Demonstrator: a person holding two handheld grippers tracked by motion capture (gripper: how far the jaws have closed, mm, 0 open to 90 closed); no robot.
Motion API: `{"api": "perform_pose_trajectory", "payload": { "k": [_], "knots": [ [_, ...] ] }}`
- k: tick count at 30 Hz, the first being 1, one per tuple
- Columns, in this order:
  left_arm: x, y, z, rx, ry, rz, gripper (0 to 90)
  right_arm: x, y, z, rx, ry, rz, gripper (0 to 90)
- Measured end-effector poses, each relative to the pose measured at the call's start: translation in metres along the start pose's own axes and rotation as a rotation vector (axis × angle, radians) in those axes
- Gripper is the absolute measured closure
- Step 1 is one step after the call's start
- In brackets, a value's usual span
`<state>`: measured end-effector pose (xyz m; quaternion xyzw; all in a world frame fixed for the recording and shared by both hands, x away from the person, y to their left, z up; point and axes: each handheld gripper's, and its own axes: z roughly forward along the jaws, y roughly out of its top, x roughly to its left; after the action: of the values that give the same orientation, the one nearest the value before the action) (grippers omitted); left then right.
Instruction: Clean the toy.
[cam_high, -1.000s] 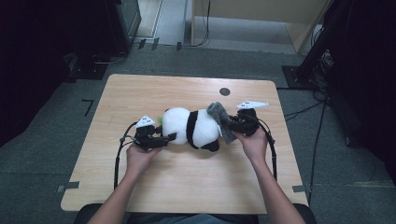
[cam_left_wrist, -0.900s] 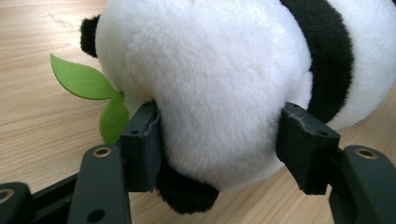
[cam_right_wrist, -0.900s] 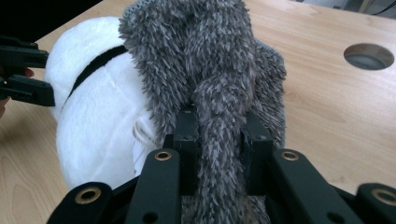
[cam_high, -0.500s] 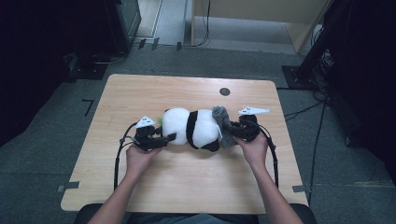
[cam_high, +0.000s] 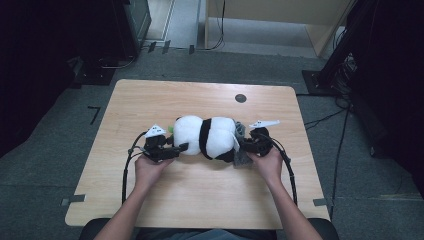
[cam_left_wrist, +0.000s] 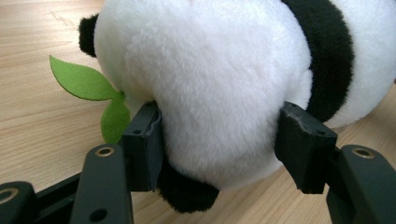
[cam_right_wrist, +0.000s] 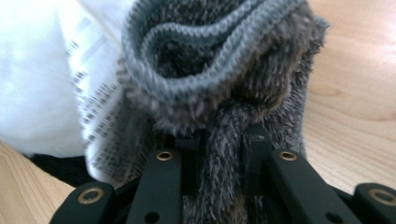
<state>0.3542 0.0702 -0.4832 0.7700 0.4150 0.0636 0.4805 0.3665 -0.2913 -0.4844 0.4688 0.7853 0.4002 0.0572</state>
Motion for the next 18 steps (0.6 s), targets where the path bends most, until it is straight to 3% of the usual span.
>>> {"api": "perform_pose_trajectory", "payload": {
  "k": [5,11,18],
  "knots": [
    [0.0,0.0,0.0,-0.002,-0.001,0.001,38.3,-0.004,-0.001,0.004,0.03,0.005,0.004,74.6],
    [0.0,0.0,-0.001,0.003,0.002,0.003,38.2,-0.007,0.002,-0.005,0.026,-0.007,0.012,74.7],
    [0.0,0.0,-0.001,0.004,0.005,0.009,38.1,-0.009,0.01,-0.026,-0.04,-0.038,0.011,74.9]
  ]
}}
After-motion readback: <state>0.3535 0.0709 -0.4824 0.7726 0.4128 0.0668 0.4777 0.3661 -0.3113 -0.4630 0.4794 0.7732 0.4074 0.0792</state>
